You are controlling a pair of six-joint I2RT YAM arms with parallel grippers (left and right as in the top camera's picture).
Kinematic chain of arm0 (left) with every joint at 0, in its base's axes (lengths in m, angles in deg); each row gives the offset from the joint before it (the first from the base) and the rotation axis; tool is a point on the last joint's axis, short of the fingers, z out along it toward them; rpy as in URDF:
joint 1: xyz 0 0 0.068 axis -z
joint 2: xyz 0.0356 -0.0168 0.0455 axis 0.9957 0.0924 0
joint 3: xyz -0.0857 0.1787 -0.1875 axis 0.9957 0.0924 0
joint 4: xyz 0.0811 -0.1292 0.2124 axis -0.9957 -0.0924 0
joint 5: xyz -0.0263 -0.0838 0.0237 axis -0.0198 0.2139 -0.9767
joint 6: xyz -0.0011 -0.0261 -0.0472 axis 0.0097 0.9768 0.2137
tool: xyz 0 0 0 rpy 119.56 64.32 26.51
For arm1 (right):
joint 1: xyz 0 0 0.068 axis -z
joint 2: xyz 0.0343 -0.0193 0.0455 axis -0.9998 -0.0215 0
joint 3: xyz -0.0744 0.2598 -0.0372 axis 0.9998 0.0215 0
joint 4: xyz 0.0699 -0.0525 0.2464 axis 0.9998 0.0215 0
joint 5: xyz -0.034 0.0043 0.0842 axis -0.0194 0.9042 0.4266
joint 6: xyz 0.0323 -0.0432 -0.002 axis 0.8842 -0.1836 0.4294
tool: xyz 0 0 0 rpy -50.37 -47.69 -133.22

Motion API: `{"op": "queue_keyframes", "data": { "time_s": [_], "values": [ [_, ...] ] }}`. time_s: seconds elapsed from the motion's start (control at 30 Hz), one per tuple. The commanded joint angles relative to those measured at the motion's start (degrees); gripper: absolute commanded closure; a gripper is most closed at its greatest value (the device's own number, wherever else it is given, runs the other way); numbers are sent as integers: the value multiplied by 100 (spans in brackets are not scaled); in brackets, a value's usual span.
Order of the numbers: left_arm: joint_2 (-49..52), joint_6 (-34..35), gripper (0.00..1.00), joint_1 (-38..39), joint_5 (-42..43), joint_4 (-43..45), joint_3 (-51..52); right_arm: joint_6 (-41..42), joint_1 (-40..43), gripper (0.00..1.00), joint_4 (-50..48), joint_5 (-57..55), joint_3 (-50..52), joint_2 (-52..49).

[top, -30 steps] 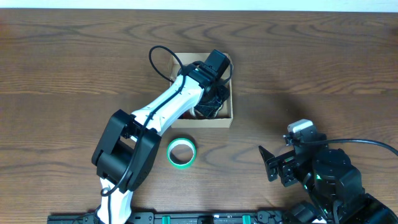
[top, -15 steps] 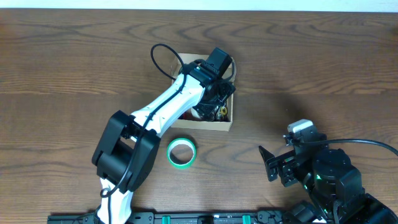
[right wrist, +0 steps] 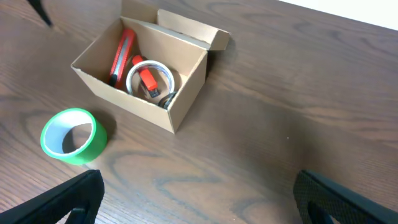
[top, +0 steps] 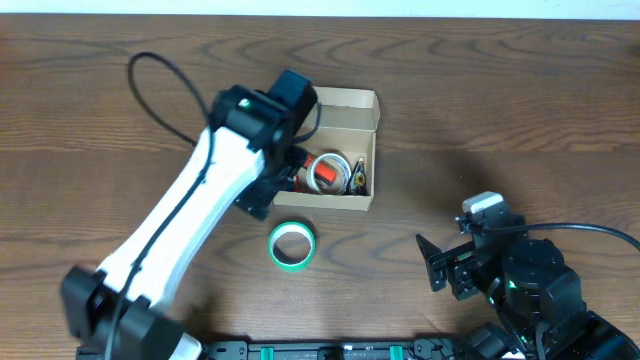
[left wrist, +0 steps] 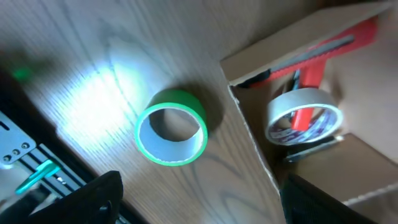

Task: Pack container
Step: 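Move the left gripper to the green tape roll and grasp it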

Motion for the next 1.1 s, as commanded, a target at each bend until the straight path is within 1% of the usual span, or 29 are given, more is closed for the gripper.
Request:
{"op": "queue_keyframes", "data": {
  "time_s": [0.0, 0.13, 0.27, 0.43, 0.53, 0.77, 0.9, 1.07],
  "values": [
    [-369, 356, 18, 11, -302, 87, 476, 85, 57, 1, 7, -50, 15, 7],
    [-901, 601, 18, 13, -15, 640, 1513, 85, 57, 1, 7, -50, 15, 7],
    [-1331, 680, 18, 44, 282, 1209, 2363, 85, 57, 1, 7, -50, 15, 7],
    [-1749, 1093, 18, 195, 608, 1655, 3261, 85, 57, 1, 7, -50, 15, 7],
    [-1810, 1515, 18, 321, 837, 1941, 3742, 85, 57, 1, 7, -52, 15, 7],
    [-1751, 2203, 19, 529, 1123, 2726, 4387, 85, 57, 1, 7, -50, 15, 7],
    [-1665, 2629, 20, 636, 1180, 2894, 4524, 85, 57, 1, 7, -50, 15, 7],
    [-1475, 2686, 23, 734, 1224, 2970, 4529, 85, 57, 1, 7, -50, 15, 7]
  ]
}}
